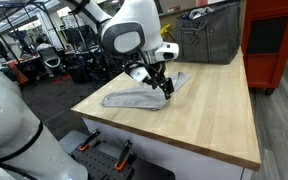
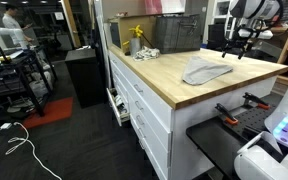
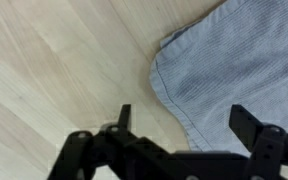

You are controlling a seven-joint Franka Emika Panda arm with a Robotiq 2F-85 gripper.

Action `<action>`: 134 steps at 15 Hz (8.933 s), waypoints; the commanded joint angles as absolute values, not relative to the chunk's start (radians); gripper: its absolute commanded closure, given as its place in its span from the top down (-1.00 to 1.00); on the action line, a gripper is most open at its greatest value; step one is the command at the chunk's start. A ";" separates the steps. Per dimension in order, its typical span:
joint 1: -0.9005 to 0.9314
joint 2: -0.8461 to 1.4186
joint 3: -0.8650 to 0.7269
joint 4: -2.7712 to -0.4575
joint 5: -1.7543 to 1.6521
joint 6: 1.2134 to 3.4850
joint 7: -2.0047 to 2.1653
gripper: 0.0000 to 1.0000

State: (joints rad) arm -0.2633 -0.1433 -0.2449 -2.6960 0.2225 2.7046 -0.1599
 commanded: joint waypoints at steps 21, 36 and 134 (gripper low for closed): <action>-0.235 0.077 -0.251 -2.549 0.158 2.626 0.070 -0.45; -0.240 0.048 -0.315 -2.573 -0.115 2.714 0.374 -0.44; -0.934 -0.195 0.444 -2.799 -0.529 2.910 0.794 1.00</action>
